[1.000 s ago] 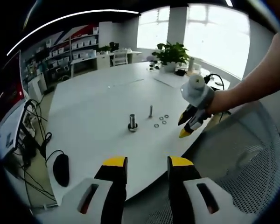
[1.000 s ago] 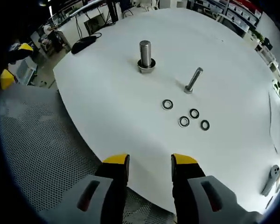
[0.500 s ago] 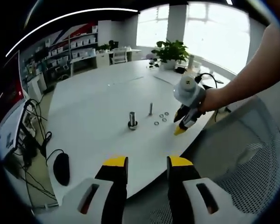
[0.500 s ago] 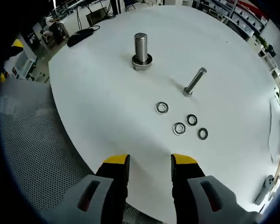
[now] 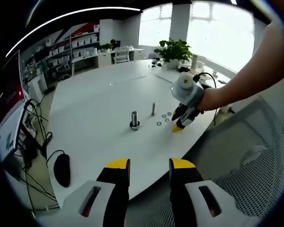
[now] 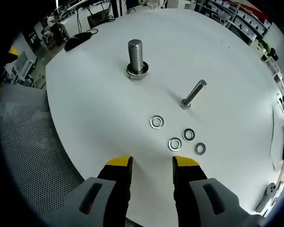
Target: Place the washer onto the threaded stud by aligning its center hole with the stud, sliding it down to the base, and recovering from edge contact or off-axis alignment until the washer reaches the visible bottom stop.
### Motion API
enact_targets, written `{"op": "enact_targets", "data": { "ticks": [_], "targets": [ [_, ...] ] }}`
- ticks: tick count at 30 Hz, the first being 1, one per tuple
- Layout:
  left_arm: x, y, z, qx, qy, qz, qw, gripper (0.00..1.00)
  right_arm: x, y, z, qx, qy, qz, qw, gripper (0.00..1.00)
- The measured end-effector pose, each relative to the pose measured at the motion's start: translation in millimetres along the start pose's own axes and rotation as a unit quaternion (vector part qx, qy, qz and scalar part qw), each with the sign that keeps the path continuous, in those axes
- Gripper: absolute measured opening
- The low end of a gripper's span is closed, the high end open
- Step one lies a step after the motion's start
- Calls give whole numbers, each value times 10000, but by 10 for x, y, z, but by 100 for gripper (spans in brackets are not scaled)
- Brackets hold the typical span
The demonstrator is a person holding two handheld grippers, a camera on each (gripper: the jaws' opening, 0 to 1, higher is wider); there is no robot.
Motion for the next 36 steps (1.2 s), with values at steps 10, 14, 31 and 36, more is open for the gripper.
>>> {"op": "enact_targets", "data": {
  "ticks": [10,14,31,36],
  "targets": [
    [-7,-7,3,-61,-14,14,10000,30,156,-8,3,229,174,-111,9995,34],
    [-11,-22,7,-60,-48,22,10000,30,212,63,-12,222,354,61,9991,26],
    [-19,4,-23,-139,-71,0,9999,30,351,190,290,-484,-538,376,9967,22],
    [-17,1,-25,-143,-86,3,9999,30,273,128,299,-633,-1647,642,9822,18]
  ]
}}
Point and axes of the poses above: the point that each gripper's makers call its tool centre point, and the gripper's own axes: y roughly forward along the fingers, x roughly to its right, z roughly out of its top, the point moved 8 cm from there along -y, roughly backward along the fingers, and after that the axes turned 6 degrees about -y, right-handed, at the moved point
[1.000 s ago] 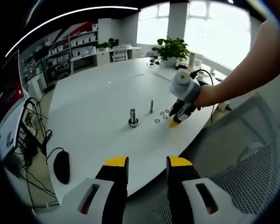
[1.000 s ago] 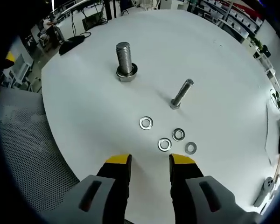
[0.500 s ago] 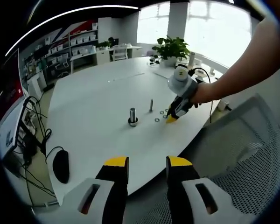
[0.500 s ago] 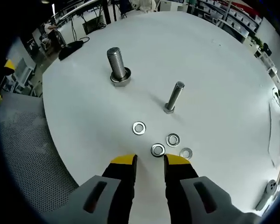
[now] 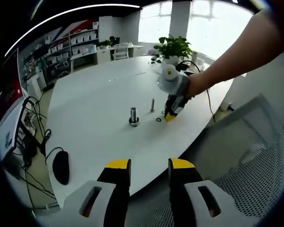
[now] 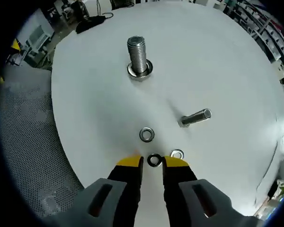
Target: Place the washer onto the threaded stud by aligning its center hole with the stud, sliding it down to the base, and recovering from edge contact or off-axis alignment until the washer reaches the visible bottom stop.
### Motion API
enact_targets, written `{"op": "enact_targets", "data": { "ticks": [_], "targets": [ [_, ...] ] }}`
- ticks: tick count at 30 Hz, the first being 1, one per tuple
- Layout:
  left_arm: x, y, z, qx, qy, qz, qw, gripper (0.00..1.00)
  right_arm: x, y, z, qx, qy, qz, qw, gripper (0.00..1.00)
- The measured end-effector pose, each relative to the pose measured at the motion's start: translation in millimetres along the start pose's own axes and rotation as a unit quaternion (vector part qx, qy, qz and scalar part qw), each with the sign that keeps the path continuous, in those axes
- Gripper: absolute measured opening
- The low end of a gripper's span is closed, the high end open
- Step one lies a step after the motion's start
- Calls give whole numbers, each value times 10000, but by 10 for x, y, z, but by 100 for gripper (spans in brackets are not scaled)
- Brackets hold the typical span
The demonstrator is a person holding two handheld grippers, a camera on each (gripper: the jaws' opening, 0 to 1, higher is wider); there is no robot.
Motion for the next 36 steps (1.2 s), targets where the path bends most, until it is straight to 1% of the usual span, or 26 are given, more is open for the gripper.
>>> {"op": "enact_targets", "data": {
  "ticks": [1,2,5,6,7,8,11,13,16,17,18,19,20,21,24,26,28,30,31,33,35,36],
  "targets": [
    [3,-5,-1,-3,-5,0,10000,30,20,11,-25,-11,-128,30,9999,18],
    [8,-12,1,1,-4,-5,10000,30,29,21,-13,2,-99,39,9999,18],
    [11,-25,2,20,-5,-6,10000,30,35,14,8,-40,-333,131,9994,17],
    [3,-16,-4,12,-9,8,10000,30,23,-17,18,-81,-618,207,9978,17],
    [0,-12,-6,11,-12,11,10000,30,16,-26,21,-85,-693,224,9973,17],
    [5,-17,3,24,-20,15,10000,30,17,-31,24,-116,-866,264,9958,17],
    [3,-20,5,37,-16,33,10000,29,9,-26,4,-177,-854,240,9959,16],
    [1,-10,-1,7,-20,39,10000,29,-25,-86,81,-280,-836,210,9959,15],
    [-3,0,-3,-3,-16,45,10000,29,15,-26,69,-441,-893,193,9948,15],
    [-4,5,-5,-21,-12,50,10000,29,61,50,52,-508,-916,182,9943,15],
    [-3,6,-5,-32,-10,50,10000,29,56,47,70,-551,-917,169,9941,15],
    [-3,7,-6,-38,-8,49,10000,29,42,30,102,-624,-820,131,9946,15],
    [-3,8,-7,-39,-6,53,10000,29,34,37,110,-689,-573,44,9960,15],
    [-1,0,-6,-39,-4,57,10000,29,27,42,117,-731,-445,-16,9963,15],
    [9,-7,-9,-75,6,53,10000,28,-77,-28,121,-861,-490,-131,9950,14],
    [13,-11,-9,-78,25,59,9999,28,-139,-81,117,-869,-445,-224,9950,14],
    [3,0,-12,-74,31,65,9999,28,-115,-83,94,-775,-322,-272,9961,14],
    [-3,-1,-12,-67,24,84,9999,28,-103,-82,60,-627,-21,-288,9976,13],
    [-3,-2,-13,-69,23,88,9999,28,-107,-101,41,-503,145,-309,9981,13],
    [0,-14,-13,-76,23,90,9999,28,-72,-82,-8,-296,246,-372,9986,13],
    [9,-30,-2,-84,31,91,9999,28,-109,-110,-54,-100,309,-417,9986,13],
    [3,-16,-5,-86,36,87,9999,28,-103,-106,-86,-167,426,-407,9981,13]
  ]
}}
Point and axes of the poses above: the point that each gripper's makers call its tool centre point, and the gripper's own axes: y roughly forward along the fingers, x roughly to its right, z roughly out of its top, the point moved 8 cm from there along -y, roughly backward along the fingers, and after that the axes turned 6 degrees about -y, right-handed, at the moved point
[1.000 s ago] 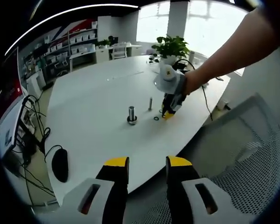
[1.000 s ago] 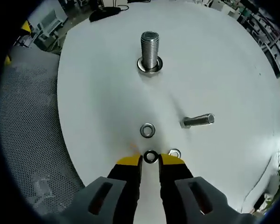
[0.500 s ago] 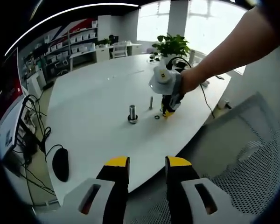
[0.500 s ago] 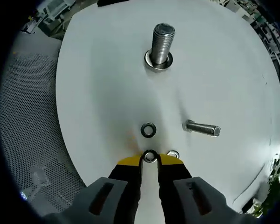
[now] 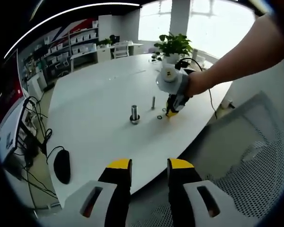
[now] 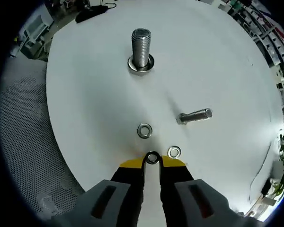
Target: Place the washer onto the threaded stud by aligning its center hole with the stud, sliding it down to the base, and recovering from edge contact or off-axis alignment until the washer reaches the visible bottom stop.
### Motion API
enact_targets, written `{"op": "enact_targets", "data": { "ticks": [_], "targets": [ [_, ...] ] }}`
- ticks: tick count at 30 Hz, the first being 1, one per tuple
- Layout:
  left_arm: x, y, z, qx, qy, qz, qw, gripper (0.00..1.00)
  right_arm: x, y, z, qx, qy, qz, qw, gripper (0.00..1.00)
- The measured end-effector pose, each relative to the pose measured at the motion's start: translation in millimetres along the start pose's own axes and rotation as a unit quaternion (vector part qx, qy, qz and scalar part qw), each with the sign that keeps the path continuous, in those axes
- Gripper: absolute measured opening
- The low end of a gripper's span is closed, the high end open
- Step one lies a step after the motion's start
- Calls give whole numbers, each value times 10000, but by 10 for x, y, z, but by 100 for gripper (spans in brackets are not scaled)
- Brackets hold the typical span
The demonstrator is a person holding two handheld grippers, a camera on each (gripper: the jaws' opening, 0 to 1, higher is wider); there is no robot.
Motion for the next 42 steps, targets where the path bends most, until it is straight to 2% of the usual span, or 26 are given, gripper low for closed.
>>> {"op": "enact_targets", "data": {
  "ticks": [4,9,12,13,17,19,21,28,37,42],
  "targets": [
    [0,6,8,1,6,-4,10000,28,65,-9,-28,181,274,-7,9995,13],
    [25,-19,6,-38,49,-4,10000,28,146,-245,33,526,563,-127,9969,13],
    [-13,33,13,15,13,7,10000,28,380,-270,86,775,662,-253,9945,13],
    [-11,21,16,32,12,10,10000,28,319,-406,130,872,694,-302,9933,13],
    [-2,7,14,6,25,19,10000,27,402,-492,243,1000,531,-359,9929,13],
    [10,-21,14,14,33,31,10000,27,431,-488,283,1024,450,-377,9930,13],
    [-19,11,12,52,4,56,10000,27,549,-409,273,1098,438,-385,9922,13],
    [-17,-12,9,53,4,147,9999,27,504,-463,438,1220,143,-420,9915,13],
    [-33,-3,0,18,-30,191,9998,27,577,-341,484,1152,38,-397,9925,13],
    [-43,4,9,22,-56,207,9998,27,554,-378,491,1194,6,-361,9922,13]
  ]
}}
Point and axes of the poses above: the point that each gripper's makers call its tool centre point, and the gripper's own axes: y roughly forward along the fingers, x roughly to its right, z roughly out of its top, the point moved 8 cm from there along -y, roughly backward along the fingers, and after that the axes turned 6 degrees about -y, right-handed, at the moved point
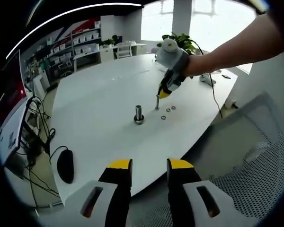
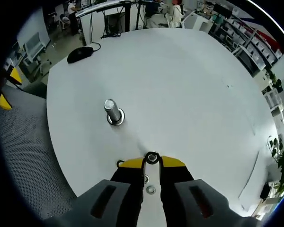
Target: Place the washer onto the threaded stud by aligning its center hole with the stud, sliding it down to the base, and recovering from edge contact or off-axis alignment until the washer reaches the visible bottom stop.
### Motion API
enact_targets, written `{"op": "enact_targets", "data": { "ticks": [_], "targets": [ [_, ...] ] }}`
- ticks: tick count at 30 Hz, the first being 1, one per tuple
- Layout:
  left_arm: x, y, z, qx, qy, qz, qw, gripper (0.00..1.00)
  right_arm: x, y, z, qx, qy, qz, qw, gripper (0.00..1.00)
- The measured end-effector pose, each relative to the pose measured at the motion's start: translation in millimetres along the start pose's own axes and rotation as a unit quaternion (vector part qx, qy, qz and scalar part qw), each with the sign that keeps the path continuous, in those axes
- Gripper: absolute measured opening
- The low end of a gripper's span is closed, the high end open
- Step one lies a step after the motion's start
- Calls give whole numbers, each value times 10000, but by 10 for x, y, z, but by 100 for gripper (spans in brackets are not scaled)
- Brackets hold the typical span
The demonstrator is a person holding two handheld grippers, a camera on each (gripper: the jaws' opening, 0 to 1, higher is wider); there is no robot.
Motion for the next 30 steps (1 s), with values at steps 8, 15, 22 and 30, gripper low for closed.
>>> {"op": "enact_targets", "data": {
  "ticks": [8,15,22,30],
  "targets": [
    [-6,8,-8,-31,-20,32,10000,27,21,91,-36,-85,-64,86,9999,13],
    [-15,9,-15,-59,-60,76,9999,27,20,231,-116,-126,20,144,9998,14],
    [-13,9,-17,-96,-76,79,9999,27,-40,306,-118,-190,50,224,9996,14],
    [-33,-14,-15,-77,-160,161,9997,27,-12,483,-193,-344,257,290,9987,14]
  ]
}}
Point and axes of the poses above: the point that each gripper's makers call its tool centre point, and the gripper's own axes: y roughly forward along the fingers, x roughly to its right, z roughly out of its top, the point moved 8 cm from there along -y, roughly backward along the fingers, and after that the axes turned 6 degrees about -y, right-handed, at the moved point
